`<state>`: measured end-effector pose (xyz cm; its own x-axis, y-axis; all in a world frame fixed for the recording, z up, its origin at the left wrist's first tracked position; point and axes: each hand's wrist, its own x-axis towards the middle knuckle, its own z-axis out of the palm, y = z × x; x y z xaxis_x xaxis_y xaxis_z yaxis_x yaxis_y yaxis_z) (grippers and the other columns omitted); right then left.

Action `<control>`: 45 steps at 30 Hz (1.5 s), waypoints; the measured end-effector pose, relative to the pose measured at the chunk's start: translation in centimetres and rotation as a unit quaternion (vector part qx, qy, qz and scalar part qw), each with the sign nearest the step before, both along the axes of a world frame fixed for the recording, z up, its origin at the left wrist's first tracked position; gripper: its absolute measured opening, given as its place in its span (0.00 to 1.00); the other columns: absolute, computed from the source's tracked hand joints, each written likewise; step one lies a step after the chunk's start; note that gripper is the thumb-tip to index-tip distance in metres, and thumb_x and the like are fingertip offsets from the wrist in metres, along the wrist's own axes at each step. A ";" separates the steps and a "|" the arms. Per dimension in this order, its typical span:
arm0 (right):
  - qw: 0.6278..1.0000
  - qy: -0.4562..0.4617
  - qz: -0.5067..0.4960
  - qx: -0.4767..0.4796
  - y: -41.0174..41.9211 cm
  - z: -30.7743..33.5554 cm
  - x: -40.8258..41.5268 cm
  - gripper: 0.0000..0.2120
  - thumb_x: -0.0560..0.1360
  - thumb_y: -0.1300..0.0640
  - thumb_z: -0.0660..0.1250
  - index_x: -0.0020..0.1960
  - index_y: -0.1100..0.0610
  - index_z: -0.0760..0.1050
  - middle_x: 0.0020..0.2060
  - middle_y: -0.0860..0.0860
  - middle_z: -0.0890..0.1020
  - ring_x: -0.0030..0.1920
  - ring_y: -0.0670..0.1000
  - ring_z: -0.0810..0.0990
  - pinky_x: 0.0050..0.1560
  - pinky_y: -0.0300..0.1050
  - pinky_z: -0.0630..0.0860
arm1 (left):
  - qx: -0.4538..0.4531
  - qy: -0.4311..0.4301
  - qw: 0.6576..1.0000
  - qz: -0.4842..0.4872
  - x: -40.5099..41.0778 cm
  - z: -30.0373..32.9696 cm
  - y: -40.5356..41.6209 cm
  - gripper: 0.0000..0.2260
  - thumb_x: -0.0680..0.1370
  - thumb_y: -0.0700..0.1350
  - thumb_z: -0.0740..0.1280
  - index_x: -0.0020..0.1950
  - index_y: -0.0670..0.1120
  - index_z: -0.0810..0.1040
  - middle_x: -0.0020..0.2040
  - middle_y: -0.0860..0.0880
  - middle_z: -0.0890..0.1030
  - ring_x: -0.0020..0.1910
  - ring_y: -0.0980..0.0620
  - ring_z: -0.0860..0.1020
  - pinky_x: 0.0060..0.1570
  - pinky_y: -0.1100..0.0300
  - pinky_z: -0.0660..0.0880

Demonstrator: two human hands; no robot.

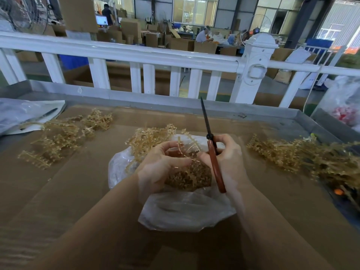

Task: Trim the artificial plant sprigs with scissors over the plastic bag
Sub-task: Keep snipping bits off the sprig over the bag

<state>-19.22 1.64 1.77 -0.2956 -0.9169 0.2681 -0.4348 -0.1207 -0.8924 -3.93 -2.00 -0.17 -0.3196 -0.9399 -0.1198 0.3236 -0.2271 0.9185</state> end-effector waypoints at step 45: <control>0.998 0.020 0.054 -0.037 1.6 0.5 0.7 0.14 0.74 0.63 0.70 0.47 0.46 0.70 0.38 0.50 0.81 0.35 0.40 0.79 0.36 0.29 0.73 | 0.146 0.068 0.987 -0.019 0.1 0.3 1.6 0.10 0.64 0.46 0.72 0.38 0.40 0.82 0.33 0.46 0.82 0.28 0.54 0.80 0.29 0.63 0.78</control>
